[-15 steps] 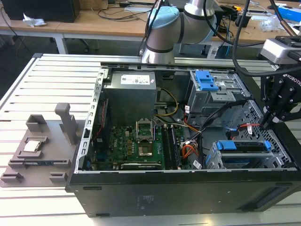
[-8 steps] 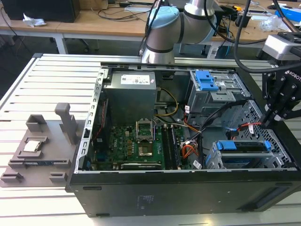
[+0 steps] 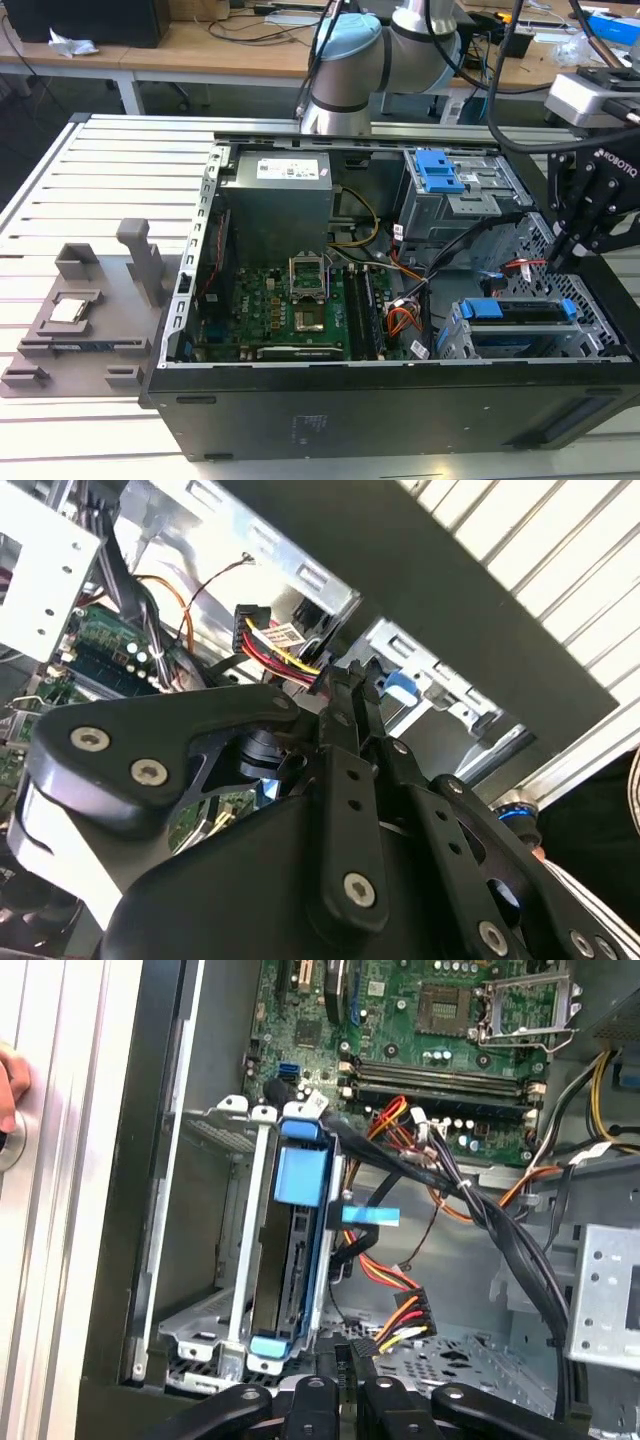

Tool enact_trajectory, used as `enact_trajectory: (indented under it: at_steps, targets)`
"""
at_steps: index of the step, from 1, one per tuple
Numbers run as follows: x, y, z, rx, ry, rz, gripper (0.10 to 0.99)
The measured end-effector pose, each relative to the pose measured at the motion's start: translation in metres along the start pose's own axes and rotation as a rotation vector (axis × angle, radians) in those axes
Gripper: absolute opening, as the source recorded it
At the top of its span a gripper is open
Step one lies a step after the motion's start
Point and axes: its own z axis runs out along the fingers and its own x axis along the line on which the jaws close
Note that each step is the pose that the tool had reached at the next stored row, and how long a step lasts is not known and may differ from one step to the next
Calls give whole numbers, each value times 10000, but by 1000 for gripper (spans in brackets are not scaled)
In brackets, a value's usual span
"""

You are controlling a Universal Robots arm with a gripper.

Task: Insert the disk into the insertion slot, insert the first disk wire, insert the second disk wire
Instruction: 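Insert the first disk wire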

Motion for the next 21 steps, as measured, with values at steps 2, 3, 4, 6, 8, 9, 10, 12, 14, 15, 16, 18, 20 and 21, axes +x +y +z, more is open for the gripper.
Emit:
enact_trajectory:
  at_steps: [2,3,4,6,8,9,10,12,14,15,16,18,20,21]
  targets:
    - [-12,90,3,0,0,0,169]
    - [-16,124,4,0,0,0,169]
    - [-19,146,4,0,1,1,169]
    - [-24,184,6,0,0,0,169]
    - [-27,210,7,0,0,0,169]
    - [-29,221,7,0,1,0,169]
    - [-28,232,7,0,1,0,169]
    - [-1,255,13,0,0,0,169]
    - [18,262,16,0,0,-1,169]
    - [33,265,18,0,1,-2,169]
    - [47,268,21,0,1,-1,169]
    - [126,280,32,0,1,0,169]
    - [152,283,36,0,0,0,169]
    - [169,286,39,0,0,0,169]
